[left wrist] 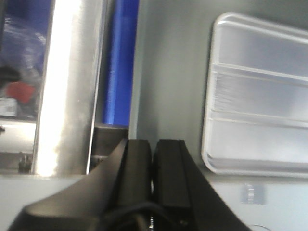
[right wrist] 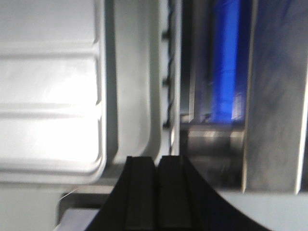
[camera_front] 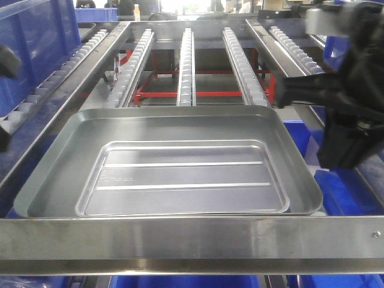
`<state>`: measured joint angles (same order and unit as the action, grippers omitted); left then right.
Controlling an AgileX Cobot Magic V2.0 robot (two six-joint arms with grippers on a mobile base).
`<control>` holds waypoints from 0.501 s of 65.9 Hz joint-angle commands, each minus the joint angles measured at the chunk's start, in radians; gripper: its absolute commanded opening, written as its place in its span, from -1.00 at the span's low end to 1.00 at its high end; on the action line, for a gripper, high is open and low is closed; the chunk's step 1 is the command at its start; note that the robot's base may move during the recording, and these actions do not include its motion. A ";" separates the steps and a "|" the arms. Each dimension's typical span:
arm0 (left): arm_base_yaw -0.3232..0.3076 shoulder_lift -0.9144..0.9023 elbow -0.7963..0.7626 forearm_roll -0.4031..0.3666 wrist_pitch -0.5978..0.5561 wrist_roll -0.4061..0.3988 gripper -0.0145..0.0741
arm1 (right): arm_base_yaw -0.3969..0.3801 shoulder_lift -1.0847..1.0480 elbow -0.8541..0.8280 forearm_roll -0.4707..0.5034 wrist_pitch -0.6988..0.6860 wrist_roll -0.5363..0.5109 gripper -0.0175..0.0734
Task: Grab silver tray and place in blue box
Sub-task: 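Lower both grippers onto the tray's two short rims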
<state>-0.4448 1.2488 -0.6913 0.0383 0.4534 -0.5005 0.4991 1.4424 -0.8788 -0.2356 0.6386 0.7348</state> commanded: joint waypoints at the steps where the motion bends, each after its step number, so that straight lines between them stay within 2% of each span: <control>1: -0.065 0.056 -0.082 0.180 -0.003 -0.198 -0.69 | 0.015 0.019 -0.086 -0.084 -0.002 0.054 -0.49; 6: -0.121 0.123 -0.142 0.251 0.038 -0.266 -0.69 | 0.018 0.057 -0.133 -0.064 -0.008 0.032 -0.49; 15: -0.184 0.228 -0.255 0.258 0.105 -0.266 -0.69 | 0.018 0.134 -0.209 0.013 -0.003 -0.034 -0.49; 19: -0.196 0.265 -0.299 0.258 0.118 -0.266 -0.69 | 0.018 0.160 -0.237 0.040 -0.005 -0.059 -0.49; 33: -0.200 0.341 -0.403 0.253 0.126 -0.266 -0.69 | 0.017 0.219 -0.287 0.040 0.001 -0.060 -0.49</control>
<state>-0.6386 1.6086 -1.0350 0.2786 0.5956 -0.7533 0.5164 1.6874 -1.1260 -0.1866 0.6592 0.6880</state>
